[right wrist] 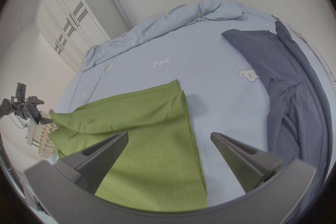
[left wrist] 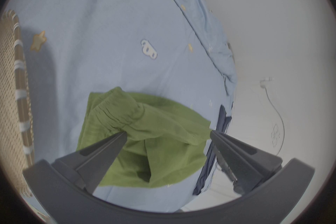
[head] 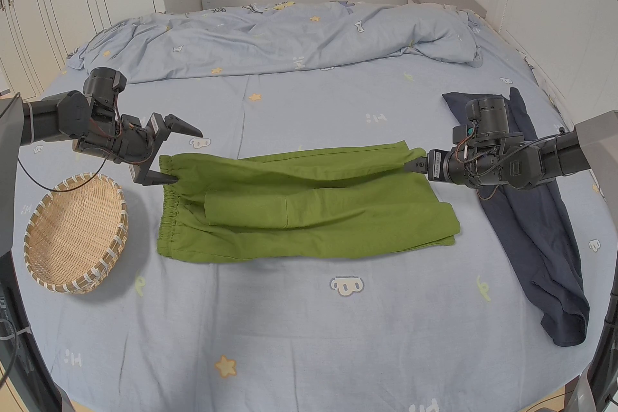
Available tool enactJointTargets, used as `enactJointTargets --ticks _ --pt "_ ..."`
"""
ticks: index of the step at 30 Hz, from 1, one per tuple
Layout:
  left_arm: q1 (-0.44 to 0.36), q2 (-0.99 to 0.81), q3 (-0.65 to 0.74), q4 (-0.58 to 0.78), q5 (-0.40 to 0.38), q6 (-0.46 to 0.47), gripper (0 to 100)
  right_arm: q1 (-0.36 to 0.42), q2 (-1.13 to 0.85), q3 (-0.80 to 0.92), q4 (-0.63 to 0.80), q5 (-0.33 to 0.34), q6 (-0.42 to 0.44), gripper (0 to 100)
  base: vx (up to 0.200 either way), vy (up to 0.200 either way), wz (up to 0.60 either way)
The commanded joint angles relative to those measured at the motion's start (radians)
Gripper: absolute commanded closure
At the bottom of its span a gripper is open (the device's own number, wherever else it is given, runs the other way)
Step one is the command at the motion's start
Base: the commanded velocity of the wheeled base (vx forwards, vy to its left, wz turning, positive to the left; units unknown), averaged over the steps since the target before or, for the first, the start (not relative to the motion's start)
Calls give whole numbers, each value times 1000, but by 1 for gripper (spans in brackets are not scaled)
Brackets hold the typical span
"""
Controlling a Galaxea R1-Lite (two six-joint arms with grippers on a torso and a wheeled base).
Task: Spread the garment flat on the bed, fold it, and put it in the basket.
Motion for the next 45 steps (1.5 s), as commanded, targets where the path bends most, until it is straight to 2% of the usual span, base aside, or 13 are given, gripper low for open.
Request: enactJointTargets --ticks 1,4,16,21,25,29,31,32,33,34,35,36,45 --pt "7 168 -161 -32 52 -103 0 -5 -22 2 -1 1 0 0 0 0 0" --pt "14 232 -185 -32 151 -118 0 -5 -30 -1 -1 1 0 0 0 0 0" --pt "17 231 -185 -23 151 -104 0 41 -33 75 -90 13 66 0 0 0 0" --pt "23 158 -170 -22 150 -95 0 48 -44 108 -123 54 115 0 0 0 0" --pt "34 62 -75 -22 141 -34 0 17 -109 129 -129 131 184 0 0 0 0" --pt "73 -101 117 -25 -23 63 0 -63 -188 197 -127 235 217 0 0 0 0" --pt "73 -101 117 -25 -23 63 0 -63 -188 197 -127 235 217 0 0 0 0" --pt "93 -158 261 -48 -89 183 0 -110 -200 221 -126 289 218 0 0 0 0" --pt "93 -158 261 -48 -89 183 0 -110 -200 221 -126 289 218 0 0 0 0" --pt "111 -151 344 -91 -88 309 0 -136 -200 224 -124 326 218 0 0 0 0" --pt "116 -150 355 -98 -88 325 0 -138 -200 224 -124 329 217 0 0 0 0" --pt "134 -134 413 -149 -89 399 0 -147 -203 227 -124 337 217 0 0 0 0" --pt "134 -23 497 -382 -83 422 0 -170 -237 266 -121 338 217 0 0 0 0"
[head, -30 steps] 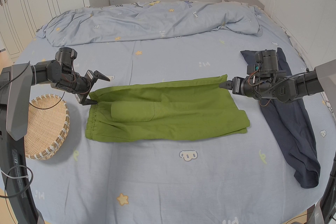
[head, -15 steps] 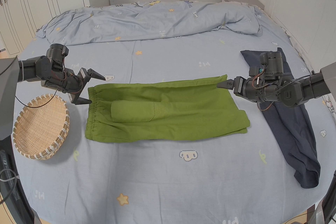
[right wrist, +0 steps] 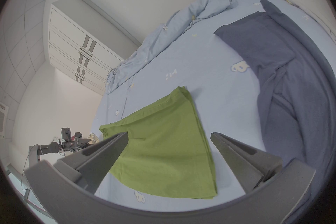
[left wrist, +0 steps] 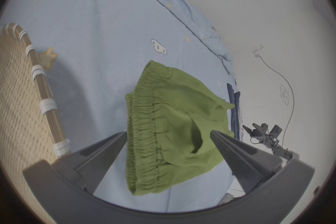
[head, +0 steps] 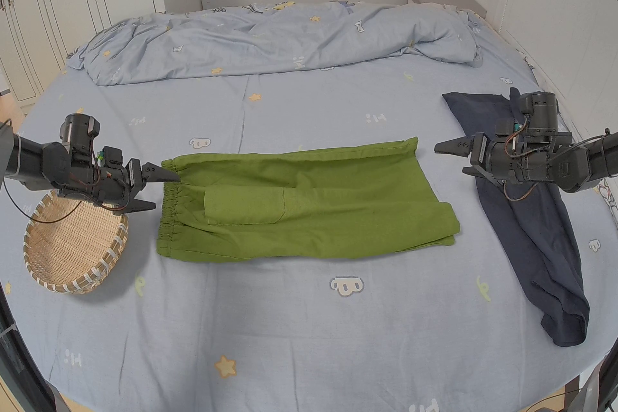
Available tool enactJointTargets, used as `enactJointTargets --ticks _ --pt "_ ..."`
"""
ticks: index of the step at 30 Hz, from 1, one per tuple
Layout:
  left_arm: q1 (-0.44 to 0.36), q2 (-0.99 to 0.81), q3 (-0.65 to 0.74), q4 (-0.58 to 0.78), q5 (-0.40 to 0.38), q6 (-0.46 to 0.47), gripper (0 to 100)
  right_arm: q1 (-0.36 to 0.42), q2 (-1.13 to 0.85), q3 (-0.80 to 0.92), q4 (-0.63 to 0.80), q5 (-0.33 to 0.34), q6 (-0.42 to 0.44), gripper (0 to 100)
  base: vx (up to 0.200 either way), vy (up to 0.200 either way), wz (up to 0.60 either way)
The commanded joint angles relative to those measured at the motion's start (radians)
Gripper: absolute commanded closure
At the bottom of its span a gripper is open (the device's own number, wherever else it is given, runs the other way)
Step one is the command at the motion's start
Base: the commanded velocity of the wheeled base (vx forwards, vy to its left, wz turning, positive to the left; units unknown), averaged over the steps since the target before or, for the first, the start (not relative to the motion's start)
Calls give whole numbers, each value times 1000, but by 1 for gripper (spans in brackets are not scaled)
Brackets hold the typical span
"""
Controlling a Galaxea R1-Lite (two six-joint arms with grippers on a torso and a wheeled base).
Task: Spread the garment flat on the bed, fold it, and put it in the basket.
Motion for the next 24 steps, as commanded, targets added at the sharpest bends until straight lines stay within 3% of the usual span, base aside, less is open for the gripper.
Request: enactJointTargets --ticks 1,6,12,24 --pt "12 61 67 -70 -7 27 0 -37 -41 32 1 15 1 0 0 0 0" --pt "-19 90 55 -83 -4 28 0 -39 -39 34 1 15 1 0 0 0 0" --pt "-39 121 58 -127 62 35 0 -31 -36 38 -2 15 1 0 0 0 0" --pt "-48 114 70 -139 56 50 0 -31 -35 40 -4 15 -1 0 0 0 0"
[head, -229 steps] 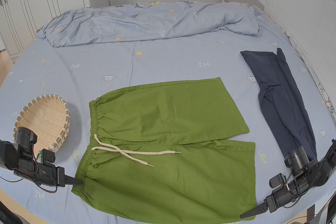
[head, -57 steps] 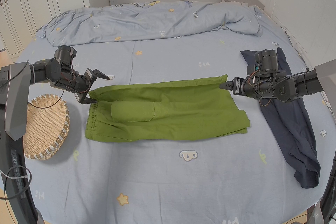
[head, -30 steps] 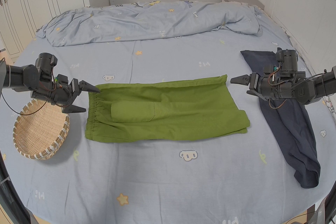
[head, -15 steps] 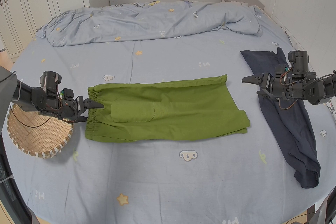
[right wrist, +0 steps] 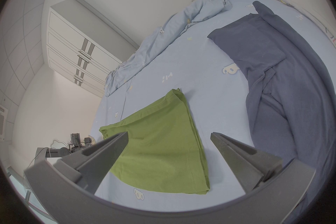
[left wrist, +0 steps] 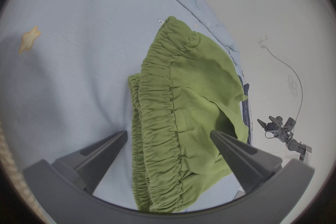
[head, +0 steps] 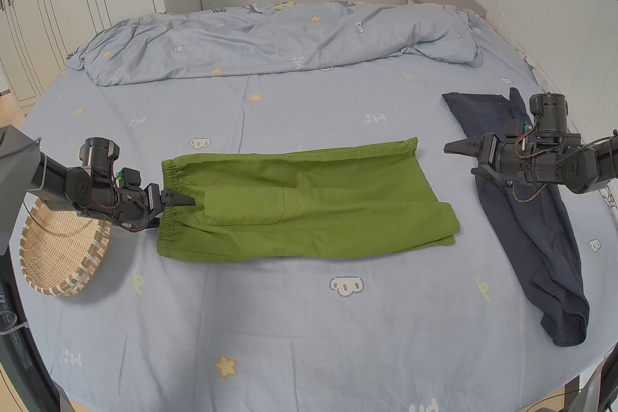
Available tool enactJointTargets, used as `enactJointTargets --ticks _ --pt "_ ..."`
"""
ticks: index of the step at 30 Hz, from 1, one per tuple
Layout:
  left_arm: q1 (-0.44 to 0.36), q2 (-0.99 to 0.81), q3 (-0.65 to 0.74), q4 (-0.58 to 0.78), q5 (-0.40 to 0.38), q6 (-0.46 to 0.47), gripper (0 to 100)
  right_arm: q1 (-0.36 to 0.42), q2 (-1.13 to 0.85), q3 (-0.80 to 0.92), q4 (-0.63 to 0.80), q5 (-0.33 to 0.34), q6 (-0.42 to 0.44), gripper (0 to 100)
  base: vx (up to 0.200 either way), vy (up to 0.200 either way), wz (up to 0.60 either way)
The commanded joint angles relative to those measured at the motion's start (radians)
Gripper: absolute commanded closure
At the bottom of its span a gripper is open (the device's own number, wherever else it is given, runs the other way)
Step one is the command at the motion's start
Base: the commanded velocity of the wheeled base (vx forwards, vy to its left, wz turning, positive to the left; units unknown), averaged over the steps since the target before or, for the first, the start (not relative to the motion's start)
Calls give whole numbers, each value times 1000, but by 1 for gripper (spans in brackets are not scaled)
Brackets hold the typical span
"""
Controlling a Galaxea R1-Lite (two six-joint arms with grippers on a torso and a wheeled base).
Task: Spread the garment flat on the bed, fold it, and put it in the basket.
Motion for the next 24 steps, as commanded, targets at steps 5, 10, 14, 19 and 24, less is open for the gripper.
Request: enactJointTargets --ticks 5,10,14,19,24 --pt "-21 21 1 -35 -7 -5 0 0 2 0 -1 1 -1 0 0 0 0" --pt "-26 35 1 -66 -20 -11 0 0 2 0 -1 1 1 0 0 0 0" --pt "-24 44 0 -70 -56 -12 0 0 2 0 -1 1 -1 0 0 0 0" --pt "-21 41 0 -80 -63 -14 100 0 3 0 -1 -1 -1 0 0 0 0" --pt "-16 30 1 -80 -63 -14 100 0 5 2 -1 1 -1 0 0 0 0"
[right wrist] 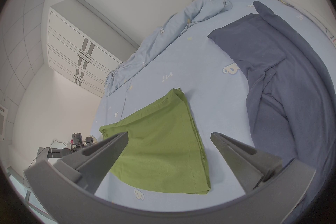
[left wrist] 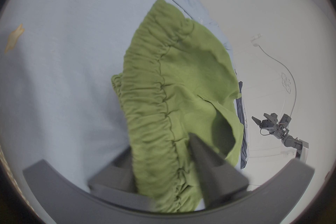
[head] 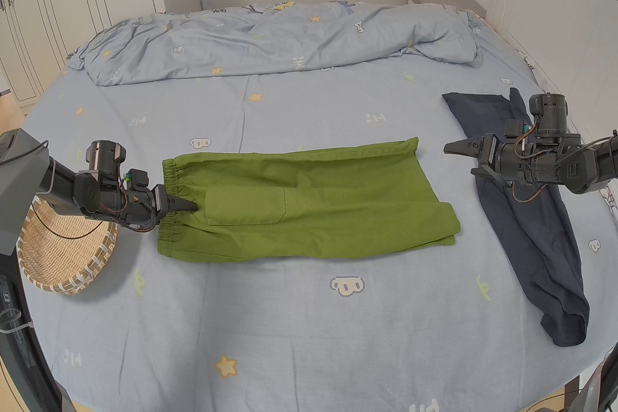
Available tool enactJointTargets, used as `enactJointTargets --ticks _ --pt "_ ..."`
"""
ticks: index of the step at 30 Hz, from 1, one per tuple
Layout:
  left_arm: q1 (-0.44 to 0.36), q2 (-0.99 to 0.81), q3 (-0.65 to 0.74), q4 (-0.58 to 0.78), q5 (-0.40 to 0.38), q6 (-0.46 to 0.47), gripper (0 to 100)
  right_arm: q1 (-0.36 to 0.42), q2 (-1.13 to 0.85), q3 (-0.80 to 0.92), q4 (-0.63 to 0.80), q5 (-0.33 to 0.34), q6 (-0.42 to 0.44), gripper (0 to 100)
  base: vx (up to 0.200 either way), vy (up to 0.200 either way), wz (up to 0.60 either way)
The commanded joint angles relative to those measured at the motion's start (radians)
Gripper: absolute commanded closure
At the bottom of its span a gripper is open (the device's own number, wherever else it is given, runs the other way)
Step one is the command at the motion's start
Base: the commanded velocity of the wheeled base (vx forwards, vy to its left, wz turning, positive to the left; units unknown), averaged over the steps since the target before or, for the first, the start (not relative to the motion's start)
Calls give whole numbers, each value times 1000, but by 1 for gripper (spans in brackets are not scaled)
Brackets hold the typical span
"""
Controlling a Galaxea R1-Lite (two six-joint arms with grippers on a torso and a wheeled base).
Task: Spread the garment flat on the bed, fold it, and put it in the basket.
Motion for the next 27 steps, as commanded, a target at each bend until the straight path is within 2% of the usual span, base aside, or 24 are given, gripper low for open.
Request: enactJointTargets --ticks 1,7,10,13,15,18,20,21,23,25,27 --pt "4 -9 1 -1 0 0 100 0 3 3 1 1 0 0 0 0 0" --pt "4 -61 16 5 -2 -5 100 -7 9 23 12 1 -8 0 0 0 0" --pt "5 -93 18 9 -2 -20 100 -12 32 10 69 2 -9 0 0 0 0" --pt "8 -122 19 25 -5 -46 100 -39 86 -80 284 1 -84 0 0 0 0" --pt "10 -127 18 35 -5 -45 100 -59 123 -114 347 2 -127 0 0 0 0" --pt "10 -127 15 38 -5 -45 100 -69 153 -125 351 11 -143 0 0 0 0" --pt "8 -127 15 38 -5 -45 100 -79 202 -137 350 67 -155 0 0 0 0" --pt "8 -127 15 38 -5 -45 100 -81 204 -138 350 70 -156 0 0 0 0" --pt "8 -125 15 38 -3 -43 100 -85 222 -143 350 163 -166 0 0 0 0" --pt "8 -122 13 38 -3 -43 100 -89 225 -144 350 209 -167 0 0 0 0" --pt "8 -122 13 38 -5 -42 100 -85 235 -152 347 221 -169 0 0 0 0"
